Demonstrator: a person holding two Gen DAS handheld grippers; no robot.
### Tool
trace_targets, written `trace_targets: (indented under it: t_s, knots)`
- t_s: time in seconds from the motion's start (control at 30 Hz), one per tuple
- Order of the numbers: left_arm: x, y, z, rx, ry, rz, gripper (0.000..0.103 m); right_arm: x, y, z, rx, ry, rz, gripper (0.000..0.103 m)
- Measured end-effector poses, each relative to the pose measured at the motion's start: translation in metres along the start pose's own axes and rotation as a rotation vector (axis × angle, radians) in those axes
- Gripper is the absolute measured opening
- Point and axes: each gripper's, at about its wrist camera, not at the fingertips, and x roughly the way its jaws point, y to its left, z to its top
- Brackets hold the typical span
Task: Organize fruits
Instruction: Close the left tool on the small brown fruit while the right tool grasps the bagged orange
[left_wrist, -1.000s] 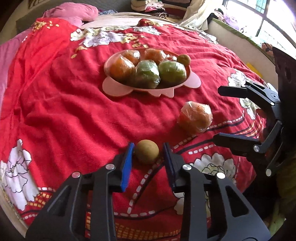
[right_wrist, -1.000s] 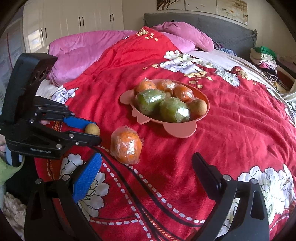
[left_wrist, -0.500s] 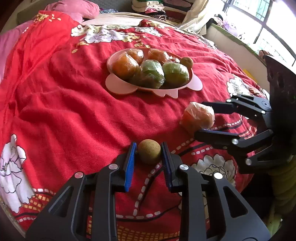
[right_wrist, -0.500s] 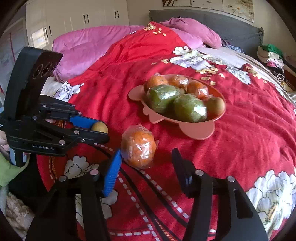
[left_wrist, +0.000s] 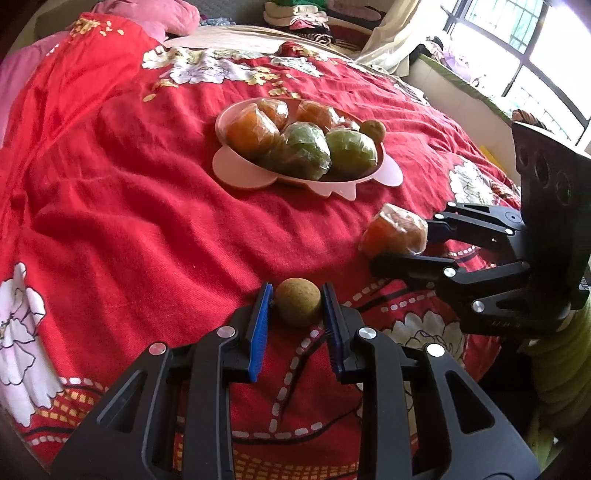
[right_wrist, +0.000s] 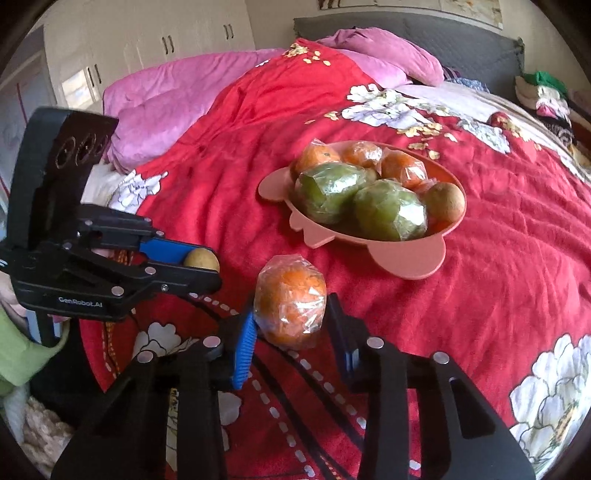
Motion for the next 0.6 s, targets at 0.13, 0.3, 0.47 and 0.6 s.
trace_targets:
  t_s: [0.13, 0.3, 0.47, 0.6]
  knots:
    - [-0.002, -0.002, 0.001, -0.004, -0.002, 0.002, 0.020, -0.007, -0.001, 0.000, 0.015, -0.014, 0.016, 0.034]
    - [-0.005, 0.000, 0.002, -0.018, -0.008, -0.001, 0.019, -0.015, 0.000, 0.003, 0.025, -0.035, 0.024, 0.034]
    - [-0.014, -0.001, 0.006, -0.021, -0.026, 0.009, 0.019, -0.024, -0.001, 0.007, 0.030, -0.060, 0.025, 0.034]
    - [-0.024, -0.004, 0.011, -0.019, -0.052, 0.020, 0.019, -0.033, -0.002, 0.009, 0.032, -0.082, 0.024, 0.034]
